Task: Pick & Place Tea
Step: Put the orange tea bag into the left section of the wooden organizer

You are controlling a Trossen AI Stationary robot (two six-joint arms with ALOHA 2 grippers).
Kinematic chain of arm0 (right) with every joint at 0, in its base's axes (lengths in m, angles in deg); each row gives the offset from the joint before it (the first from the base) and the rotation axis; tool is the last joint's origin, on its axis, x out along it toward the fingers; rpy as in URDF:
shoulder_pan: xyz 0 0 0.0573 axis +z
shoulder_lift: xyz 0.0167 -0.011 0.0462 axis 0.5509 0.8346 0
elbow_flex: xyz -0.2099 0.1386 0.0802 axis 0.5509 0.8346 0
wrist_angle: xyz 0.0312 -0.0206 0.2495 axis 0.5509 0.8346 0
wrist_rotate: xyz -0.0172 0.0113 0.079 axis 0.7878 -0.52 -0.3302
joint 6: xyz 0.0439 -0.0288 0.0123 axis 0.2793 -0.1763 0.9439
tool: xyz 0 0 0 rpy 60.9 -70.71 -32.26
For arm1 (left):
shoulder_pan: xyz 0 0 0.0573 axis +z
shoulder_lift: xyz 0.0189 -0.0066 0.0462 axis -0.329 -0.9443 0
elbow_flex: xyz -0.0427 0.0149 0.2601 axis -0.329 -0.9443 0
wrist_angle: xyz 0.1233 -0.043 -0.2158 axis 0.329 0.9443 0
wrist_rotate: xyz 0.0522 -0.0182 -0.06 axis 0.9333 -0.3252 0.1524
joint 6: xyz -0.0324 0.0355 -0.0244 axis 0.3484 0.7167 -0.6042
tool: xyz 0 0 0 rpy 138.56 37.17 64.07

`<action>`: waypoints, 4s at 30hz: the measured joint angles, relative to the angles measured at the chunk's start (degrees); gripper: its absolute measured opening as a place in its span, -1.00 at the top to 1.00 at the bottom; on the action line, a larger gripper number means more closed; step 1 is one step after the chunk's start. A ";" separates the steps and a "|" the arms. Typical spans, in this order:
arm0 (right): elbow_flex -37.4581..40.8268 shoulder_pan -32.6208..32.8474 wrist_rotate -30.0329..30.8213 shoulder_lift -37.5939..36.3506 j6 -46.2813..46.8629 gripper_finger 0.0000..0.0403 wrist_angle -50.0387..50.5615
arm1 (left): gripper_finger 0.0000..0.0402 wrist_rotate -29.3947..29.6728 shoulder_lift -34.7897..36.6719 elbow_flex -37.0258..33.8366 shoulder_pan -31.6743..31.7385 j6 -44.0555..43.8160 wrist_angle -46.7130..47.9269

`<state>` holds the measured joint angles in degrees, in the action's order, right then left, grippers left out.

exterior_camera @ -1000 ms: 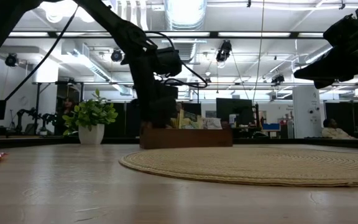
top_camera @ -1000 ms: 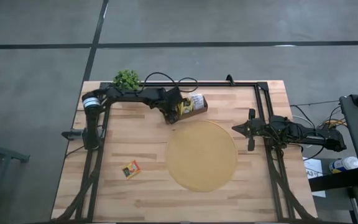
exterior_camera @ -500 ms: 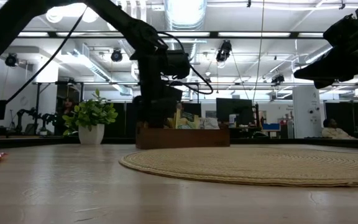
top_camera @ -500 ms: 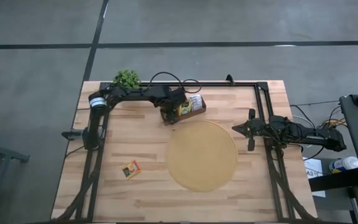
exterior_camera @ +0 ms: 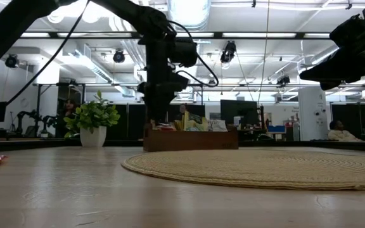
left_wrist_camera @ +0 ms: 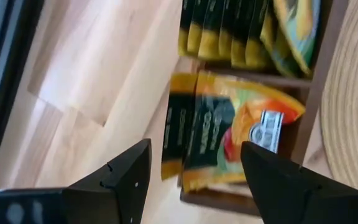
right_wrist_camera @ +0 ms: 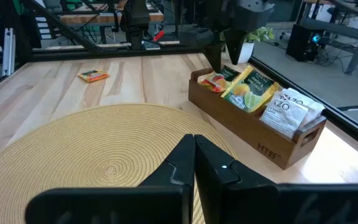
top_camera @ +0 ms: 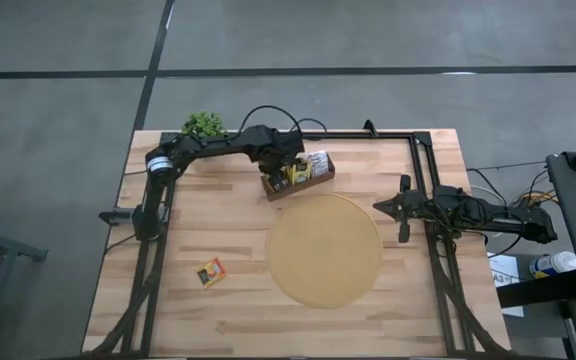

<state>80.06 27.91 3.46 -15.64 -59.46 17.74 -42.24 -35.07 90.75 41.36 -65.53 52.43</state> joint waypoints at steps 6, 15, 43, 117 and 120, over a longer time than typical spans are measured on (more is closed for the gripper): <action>0.00 0.00 0.00 0.00 0.00 0.96 0.00 | -0.20 -4.65 0.04 -0.67 -0.01 -0.14 2.62; 0.01 0.00 0.00 0.00 0.00 0.96 0.02 | -0.20 -5.40 -0.15 -7.02 -0.05 -0.72 -8.11; 0.01 -0.01 0.00 0.00 0.00 0.96 0.01 | -0.20 1.80 -2.16 0.18 -1.06 -2.40 3.45; 0.00 -0.02 0.00 -0.02 0.00 0.96 0.00 | -0.20 12.13 -4.70 3.11 -4.52 1.21 2.09; 0.02 0.00 0.00 -0.02 0.00 0.96 0.01 | -0.20 17.34 -4.61 3.34 -4.52 1.53 3.52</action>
<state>80.08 27.91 3.46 -15.66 -59.46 17.76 -24.90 -39.68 94.09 36.84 -64.00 55.95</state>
